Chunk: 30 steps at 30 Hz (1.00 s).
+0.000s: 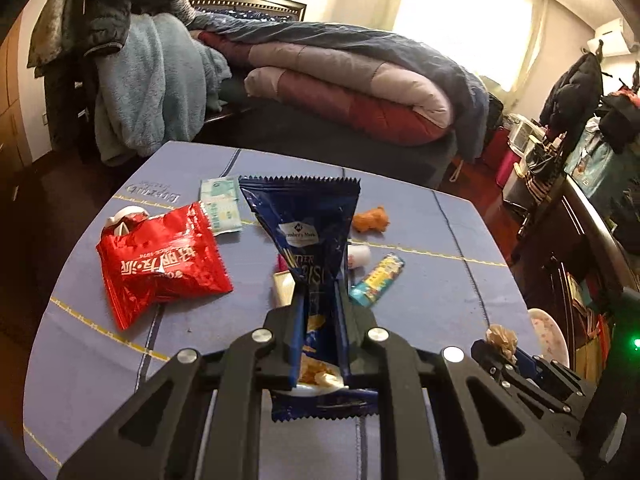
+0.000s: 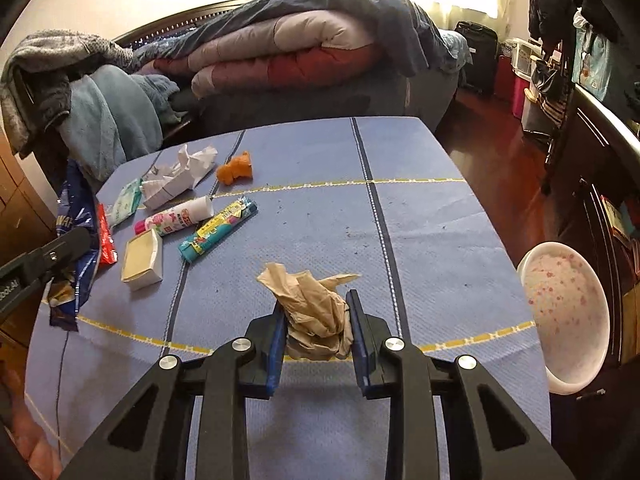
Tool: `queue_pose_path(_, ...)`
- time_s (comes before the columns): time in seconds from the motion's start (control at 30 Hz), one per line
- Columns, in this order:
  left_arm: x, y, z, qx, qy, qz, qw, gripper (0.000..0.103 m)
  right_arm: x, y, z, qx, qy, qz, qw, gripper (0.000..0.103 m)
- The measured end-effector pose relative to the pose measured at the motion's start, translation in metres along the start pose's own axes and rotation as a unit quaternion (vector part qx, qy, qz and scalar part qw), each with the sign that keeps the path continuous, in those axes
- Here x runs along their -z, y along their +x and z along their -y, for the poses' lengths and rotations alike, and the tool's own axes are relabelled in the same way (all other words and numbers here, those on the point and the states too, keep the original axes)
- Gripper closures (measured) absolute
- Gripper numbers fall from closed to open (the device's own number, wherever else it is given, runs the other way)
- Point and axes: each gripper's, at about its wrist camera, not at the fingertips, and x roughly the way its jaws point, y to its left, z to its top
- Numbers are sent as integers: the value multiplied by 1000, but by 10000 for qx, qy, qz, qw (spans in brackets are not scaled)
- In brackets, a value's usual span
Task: Collect trash
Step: 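Carry both items over the wastebasket and open both tools to drop them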
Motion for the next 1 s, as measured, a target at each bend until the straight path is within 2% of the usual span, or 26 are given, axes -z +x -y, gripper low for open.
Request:
queue_pose_path(0.5,-2,-21,42,109,475,148,9987,87,7,-32,24,-226,180,286,9992,74)
queue_pose_path(1.0,-3,-24,119,575,1127,271,9916,87,8,-64,81,5,578,641,9963,74)
